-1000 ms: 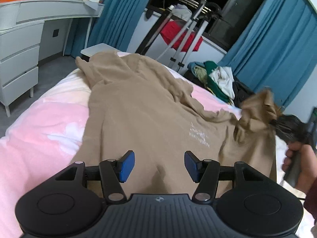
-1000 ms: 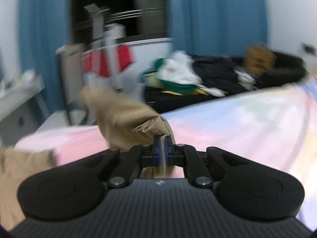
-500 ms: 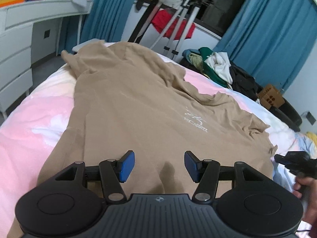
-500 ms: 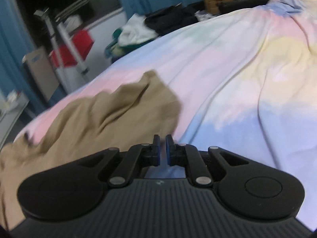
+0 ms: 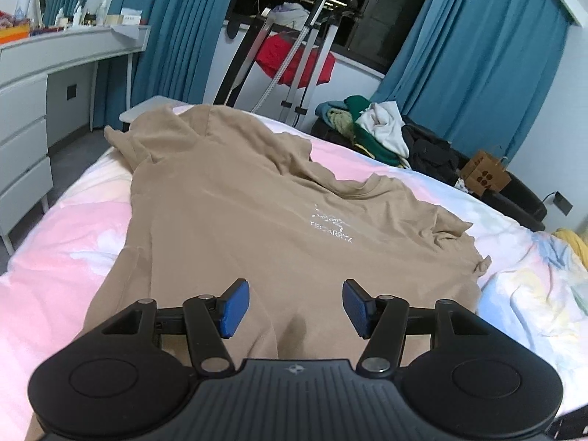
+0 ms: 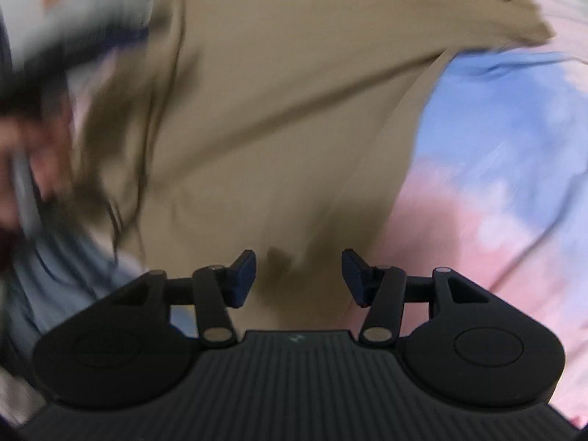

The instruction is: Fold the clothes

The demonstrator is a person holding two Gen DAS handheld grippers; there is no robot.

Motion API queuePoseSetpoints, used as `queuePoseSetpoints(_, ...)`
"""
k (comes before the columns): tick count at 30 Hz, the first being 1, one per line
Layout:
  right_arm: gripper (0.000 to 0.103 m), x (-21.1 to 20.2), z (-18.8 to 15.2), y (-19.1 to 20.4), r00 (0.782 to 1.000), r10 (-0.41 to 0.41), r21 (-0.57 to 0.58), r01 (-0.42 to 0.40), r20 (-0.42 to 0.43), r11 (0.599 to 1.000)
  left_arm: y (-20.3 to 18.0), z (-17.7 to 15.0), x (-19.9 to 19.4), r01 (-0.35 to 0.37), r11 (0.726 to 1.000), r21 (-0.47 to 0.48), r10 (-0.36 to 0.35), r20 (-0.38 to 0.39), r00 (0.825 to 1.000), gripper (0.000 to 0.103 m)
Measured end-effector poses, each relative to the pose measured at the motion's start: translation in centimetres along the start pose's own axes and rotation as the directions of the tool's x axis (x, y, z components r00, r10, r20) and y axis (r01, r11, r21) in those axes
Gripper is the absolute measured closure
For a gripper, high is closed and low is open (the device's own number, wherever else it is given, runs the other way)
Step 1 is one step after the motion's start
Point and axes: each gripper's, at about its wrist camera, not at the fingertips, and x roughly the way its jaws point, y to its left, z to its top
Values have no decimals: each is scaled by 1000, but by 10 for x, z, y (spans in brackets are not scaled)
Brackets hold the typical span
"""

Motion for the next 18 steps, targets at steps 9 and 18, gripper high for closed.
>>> queuePoseSetpoints(9,95,14,-10,18,978,-190,-87,183,-87,979,-6,-11,-26,-23,996,83,21,17,1000,44)
queuePoseSetpoints(18,96,-37,-44,-7,979,-178,-24,177,-96,984,3,-4,-37,-12,996,89,12,7,1000,44)
